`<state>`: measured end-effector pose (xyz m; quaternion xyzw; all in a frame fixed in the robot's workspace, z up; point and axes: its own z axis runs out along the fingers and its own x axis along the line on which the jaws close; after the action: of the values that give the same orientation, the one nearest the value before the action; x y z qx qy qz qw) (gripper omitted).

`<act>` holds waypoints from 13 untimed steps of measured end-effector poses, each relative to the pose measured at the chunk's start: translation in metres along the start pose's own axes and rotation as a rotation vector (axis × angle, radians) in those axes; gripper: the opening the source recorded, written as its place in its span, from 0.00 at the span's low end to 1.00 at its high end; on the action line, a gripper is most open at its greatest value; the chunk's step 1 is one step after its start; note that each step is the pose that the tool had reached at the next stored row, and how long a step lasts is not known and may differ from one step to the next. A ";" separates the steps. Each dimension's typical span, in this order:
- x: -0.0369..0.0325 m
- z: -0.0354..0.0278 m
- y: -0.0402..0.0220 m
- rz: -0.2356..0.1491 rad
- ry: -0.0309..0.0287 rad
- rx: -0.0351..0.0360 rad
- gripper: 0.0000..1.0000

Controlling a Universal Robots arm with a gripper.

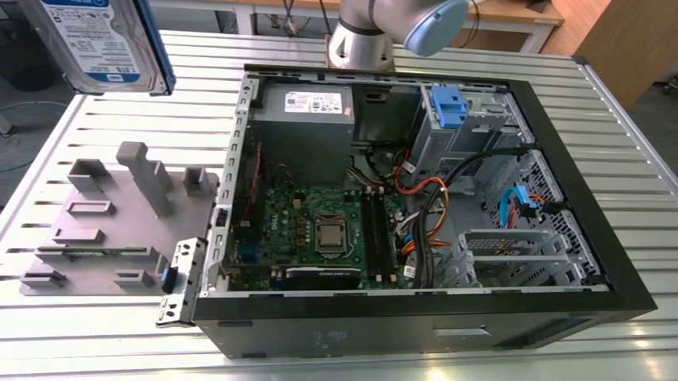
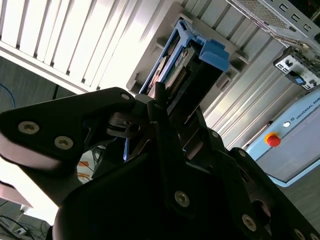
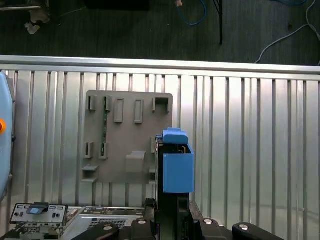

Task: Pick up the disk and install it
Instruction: 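Pick up the disk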

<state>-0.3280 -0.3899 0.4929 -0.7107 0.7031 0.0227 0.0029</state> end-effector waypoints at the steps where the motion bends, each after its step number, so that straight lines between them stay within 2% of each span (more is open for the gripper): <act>1: 0.0000 0.0000 -0.0027 0.000 0.0000 0.0000 0.35; 5: 0.0001 -0.0004 -0.0128 0.000 0.0000 0.0000 0.35; 13: 0.0001 -0.0004 -0.0141 0.000 0.0000 0.0000 0.35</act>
<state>-0.3139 -0.3898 0.4929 -0.7107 0.7031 0.0227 0.0029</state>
